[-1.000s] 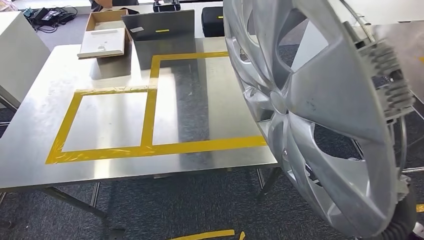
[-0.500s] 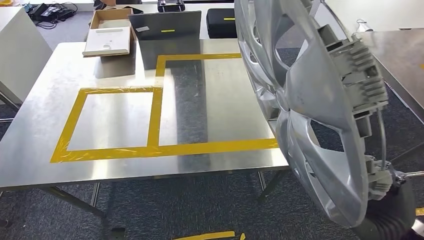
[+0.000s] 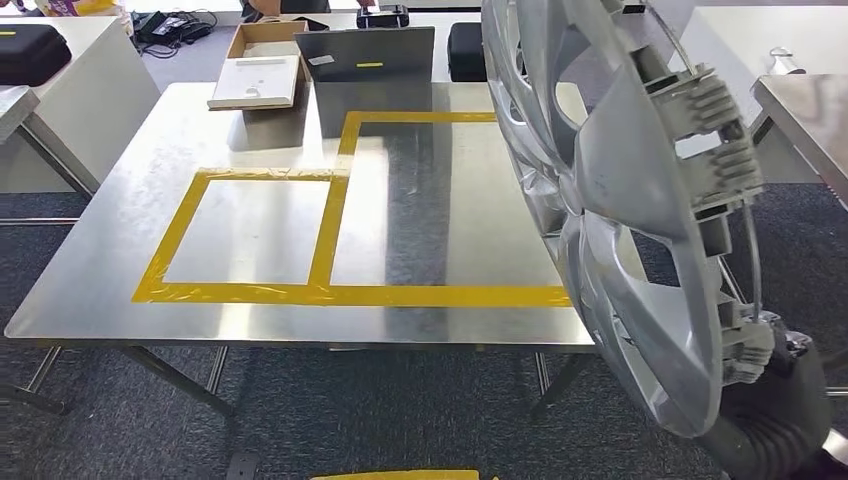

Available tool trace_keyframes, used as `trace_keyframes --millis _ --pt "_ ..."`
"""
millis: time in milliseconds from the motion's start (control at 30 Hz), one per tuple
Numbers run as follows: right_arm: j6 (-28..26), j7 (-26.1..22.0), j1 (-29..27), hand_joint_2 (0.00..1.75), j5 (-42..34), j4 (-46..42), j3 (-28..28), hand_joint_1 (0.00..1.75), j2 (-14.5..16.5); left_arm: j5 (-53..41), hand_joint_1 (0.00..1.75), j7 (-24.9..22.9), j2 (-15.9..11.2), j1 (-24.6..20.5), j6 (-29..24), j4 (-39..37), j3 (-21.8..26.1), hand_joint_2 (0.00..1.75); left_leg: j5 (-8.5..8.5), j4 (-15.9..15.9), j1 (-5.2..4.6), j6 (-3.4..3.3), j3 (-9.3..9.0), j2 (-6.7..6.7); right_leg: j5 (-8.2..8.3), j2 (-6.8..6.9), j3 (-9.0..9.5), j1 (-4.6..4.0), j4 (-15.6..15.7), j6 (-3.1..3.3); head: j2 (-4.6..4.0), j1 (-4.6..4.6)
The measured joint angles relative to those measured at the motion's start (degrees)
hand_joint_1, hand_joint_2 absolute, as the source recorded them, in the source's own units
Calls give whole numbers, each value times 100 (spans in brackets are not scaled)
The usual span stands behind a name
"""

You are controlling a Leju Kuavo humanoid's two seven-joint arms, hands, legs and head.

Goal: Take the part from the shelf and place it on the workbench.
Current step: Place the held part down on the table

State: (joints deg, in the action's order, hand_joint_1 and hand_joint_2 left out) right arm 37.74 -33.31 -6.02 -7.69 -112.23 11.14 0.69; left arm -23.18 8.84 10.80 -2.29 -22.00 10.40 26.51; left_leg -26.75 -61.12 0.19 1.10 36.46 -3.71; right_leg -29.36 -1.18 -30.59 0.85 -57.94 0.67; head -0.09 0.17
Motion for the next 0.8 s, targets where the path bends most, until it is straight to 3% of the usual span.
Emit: trace_keyframes --millis 67,100,133,167,200,300,367,500,800 --pt "-8 14 -15 175 3 -7 7 175 -1 -21 0 -8 4 -12 18 0 0 175 -360 -659 0 47 296 249 -4 98 10 -9 8 59 0 -36" --pt "-13 19 -26 175 6 -10 13 175 -1 -31 0 -16 6 -16 26 0 0 175 -535 -1062 6 67 480 297 -10 148 12 -17 6 71 0 -40" --pt "-19 25 -39 175 9 -11 19 175 -1 -45 0 -27 7 -15 34 0 0 175 -631 -1359 11 80 613 315 -16 188 17 -23 5 77 0 -41" --pt "-28 30 -54 175 13 -12 25 175 -2 -59 0 -35 8 -12 39 0 0 175 -621 -1460 15 87 651 323 -23 220 27 -26 4 78 0 -40" --pt "-39 37 -68 175 17 -13 31 175 -4 -71 0 -40 8 -8 45 0 0 175 -495 -1307 17 86 560 331 -35 244 43 -28 3 73 0 -41" --pt "-116 76 -102 175 44 -34 45 175 -11 -89 0 -37 8 -10 61 0 0 175 -27 -136 6 21 -87 392 -93 288 104 -41 -11 24 0 -40" --pt "-234 125 -120 175 110 -52 75 175 -17 -90 0 -31 9 -11 73 -1 1 175 9 193 -1 -31 -262 419 -115 294 102 -72 -32 4 0 -36" --pt "-627 244 -174 175 544 -60 170 175 -41 -89 0 -15 -6 -5 91 -1 2 175 5 210 -9 -73 -260 399 -107 291 117 -91 7 19 0 -34" --pt "-1013 339 -189 175 1076 -57 214 175 -79 -86 0 8 -26 -6 103 0 2 175 -1 206 -18 -130 -253 400 -74 292 128 -86 65 -72 0 -35"
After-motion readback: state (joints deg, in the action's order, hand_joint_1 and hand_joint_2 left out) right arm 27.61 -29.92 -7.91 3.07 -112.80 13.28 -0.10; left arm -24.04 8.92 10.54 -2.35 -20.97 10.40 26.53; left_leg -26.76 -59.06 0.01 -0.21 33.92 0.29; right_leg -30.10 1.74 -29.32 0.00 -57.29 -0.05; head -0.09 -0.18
